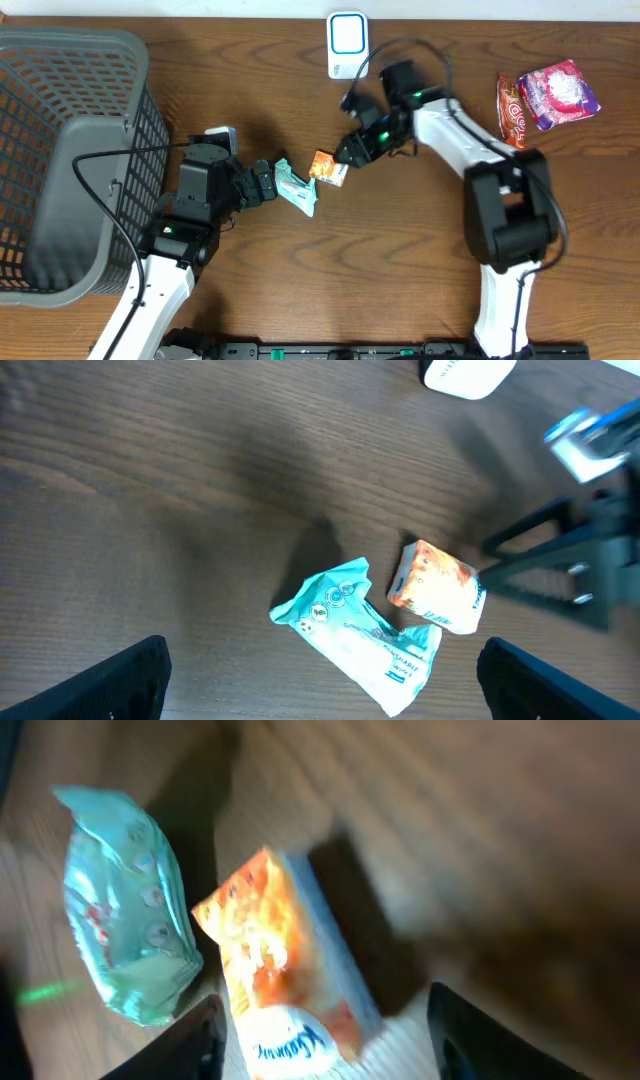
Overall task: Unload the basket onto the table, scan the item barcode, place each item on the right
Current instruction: 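Grasp the small orange box with the right gripper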
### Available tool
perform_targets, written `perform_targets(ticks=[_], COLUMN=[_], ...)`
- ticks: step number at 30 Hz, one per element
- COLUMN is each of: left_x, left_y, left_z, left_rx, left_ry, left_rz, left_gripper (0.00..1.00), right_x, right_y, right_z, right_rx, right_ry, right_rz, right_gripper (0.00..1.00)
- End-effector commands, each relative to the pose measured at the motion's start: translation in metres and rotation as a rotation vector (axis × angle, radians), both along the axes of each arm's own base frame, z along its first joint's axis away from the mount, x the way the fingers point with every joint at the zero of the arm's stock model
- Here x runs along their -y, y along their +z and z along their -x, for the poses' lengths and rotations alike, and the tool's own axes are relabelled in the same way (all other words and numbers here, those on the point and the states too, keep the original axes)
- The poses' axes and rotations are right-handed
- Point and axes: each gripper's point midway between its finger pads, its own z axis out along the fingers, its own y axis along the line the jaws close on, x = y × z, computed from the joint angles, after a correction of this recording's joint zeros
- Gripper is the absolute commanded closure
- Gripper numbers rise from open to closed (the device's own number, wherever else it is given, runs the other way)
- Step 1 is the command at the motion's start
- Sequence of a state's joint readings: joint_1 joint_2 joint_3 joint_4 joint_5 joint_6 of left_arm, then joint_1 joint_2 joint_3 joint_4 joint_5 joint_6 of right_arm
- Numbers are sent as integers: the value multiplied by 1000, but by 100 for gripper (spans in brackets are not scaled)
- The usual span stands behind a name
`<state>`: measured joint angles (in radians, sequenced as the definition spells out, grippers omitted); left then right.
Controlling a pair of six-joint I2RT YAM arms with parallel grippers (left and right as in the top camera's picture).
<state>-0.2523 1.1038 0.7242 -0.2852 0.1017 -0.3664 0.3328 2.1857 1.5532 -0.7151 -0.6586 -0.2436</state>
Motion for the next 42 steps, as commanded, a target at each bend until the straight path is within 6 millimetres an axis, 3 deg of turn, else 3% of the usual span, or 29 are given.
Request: perform_targets(ticks=[1,6,11,13,16,19,22,24,25,28,31,34,42], left_x=[-2,-2,-2,-2,-2,-2,-2,-2,-2,-2,-2,-2,-2], left_y=[3,3,3,3,3,3,3,3,3,3,3,3,3], left_z=[-2,-2,-2,-2,-2,-2,-2,-2,-2,-2,-2,-2,-2], left_rx=[8,8,8,8,8,8,8,8,8,8,7,8,7], left_ry=[11,11,11,11,11,11,11,11,11,11,11,11,11], left_rz=[-4,-4,-4,-4,-4,-4,-4,-4,-4,-4,-3,-4,-3], left_gripper=[2,2,2,2,2,2,2,2,2,2,2,2,2], right_x=[-16,-20,-16,-12,-3,11,45,46,43,38,36,33,21], right_y=[-1,-1,-3,-3,0,3,9,11,11,10,11,12,7], right_z=[16,24,32,39,53,54,42,35,33,27,21,17,29], right_rx=[-46,-72,-112,-158,-274,-325,-302,-271,-252,-189,-151,-128,-156], right_ry=[50,63,59,50,-18,-127,-384,-420,-404,-341,-319,-303,-235], right_rz=[-63,-56,-37,-21,29,122,346,363,352,335,320,303,219], right_gripper=[44,51,93,99,99,99,99,87,70,42,34,33,50])
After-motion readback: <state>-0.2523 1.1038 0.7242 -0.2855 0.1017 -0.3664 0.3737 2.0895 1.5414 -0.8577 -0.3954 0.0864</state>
